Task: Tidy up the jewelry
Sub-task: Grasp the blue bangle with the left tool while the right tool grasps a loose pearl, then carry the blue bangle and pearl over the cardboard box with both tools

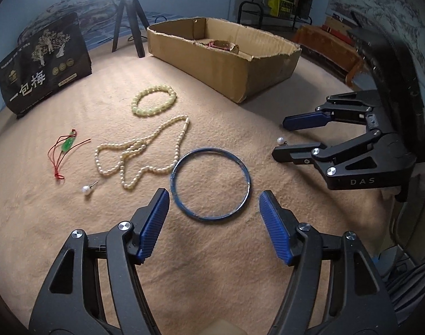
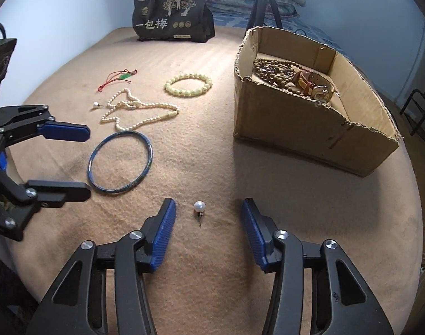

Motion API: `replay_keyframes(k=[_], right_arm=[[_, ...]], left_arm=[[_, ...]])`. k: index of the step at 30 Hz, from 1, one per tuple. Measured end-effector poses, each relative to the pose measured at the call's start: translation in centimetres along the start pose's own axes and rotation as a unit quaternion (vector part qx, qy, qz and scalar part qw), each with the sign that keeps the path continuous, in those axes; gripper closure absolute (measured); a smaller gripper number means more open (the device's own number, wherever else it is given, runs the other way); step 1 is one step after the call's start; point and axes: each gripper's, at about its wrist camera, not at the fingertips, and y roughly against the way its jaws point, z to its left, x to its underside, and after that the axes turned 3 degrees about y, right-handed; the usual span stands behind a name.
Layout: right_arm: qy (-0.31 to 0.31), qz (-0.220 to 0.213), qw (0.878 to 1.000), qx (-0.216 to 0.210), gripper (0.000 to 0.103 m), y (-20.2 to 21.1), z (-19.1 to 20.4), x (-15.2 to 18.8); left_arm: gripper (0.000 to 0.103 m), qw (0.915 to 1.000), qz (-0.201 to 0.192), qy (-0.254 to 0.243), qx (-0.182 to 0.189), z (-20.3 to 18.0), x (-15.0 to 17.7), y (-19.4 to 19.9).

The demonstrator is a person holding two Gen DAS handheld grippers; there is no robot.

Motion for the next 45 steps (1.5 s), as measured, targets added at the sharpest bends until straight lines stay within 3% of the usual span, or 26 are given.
replay_keyframes(k=[11, 18, 22, 23, 25, 28, 30, 31, 32, 38, 45], right_arm=[[0.018, 0.004, 1.000, -0.003, 0.094, -0.2, 0.2, -0.1], [0.021, 0.005, 1.000, 0.001, 0.096, -0.1, 0.1, 0.1], [0.017, 0.003, 1.000, 0.000, 0.096, -0.1, 0.1, 0.2], [0.017, 0.002, 1.000, 0.000, 0.096, 0.0, 0.1, 0.2], [0.016, 0.000, 1.000, 0.001, 0.096, 0.1, 0.1, 0.2], [0.015, -0.002, 1.000, 0.001, 0.096, 0.3, 0.1, 0.1], [0.017, -0.001, 1.000, 0.000, 0.096, 0.4, 0.1, 0.2], [0.019, 0.000, 1.000, 0.000, 0.096, 0.3, 0.1, 0.2], [0.018, 0.001, 1.000, 0.000, 0.096, 0.3, 0.1, 0.2], [0.017, 0.001, 1.000, 0.003, 0.096, 0.4, 0.1, 0.2], [0.015, -0.002, 1.000, 0.001, 0.096, 0.3, 0.0, 0.2]], left_arm=[[0.034, 0.9992, -0.002, -0.009, -0.040, -0.8, -0.4, -1.8], [0.033, 0.9987, 0.003, -0.007, -0.050, -0.7, -0.4, -2.2], [0.033, 0.9993, 0.000, 0.004, -0.037, -0.4, -0.3, -2.0], [0.049, 0.9995, -0.002, 0.010, -0.028, -0.2, -0.3, -1.9], [0.089, 0.9994, 0.007, 0.022, -0.026, 0.1, -0.4, -2.0], [0.089, 0.9994, -0.003, 0.031, -0.012, 0.7, -0.4, -1.6], [0.074, 0.9994, 0.003, 0.034, -0.001, 0.8, -0.3, -1.5], [0.054, 0.9995, 0.002, 0.031, 0.000, 0.7, -0.2, -1.3], [0.041, 0.9996, -0.005, 0.028, -0.004, 0.6, -0.1, -1.0], [0.024, 0.9966, -0.036, 0.050, -0.055, 1.9, -0.1, 0.2], [0.023, 0.9973, -0.004, 0.051, -0.054, 2.2, -1.3, -1.5]])
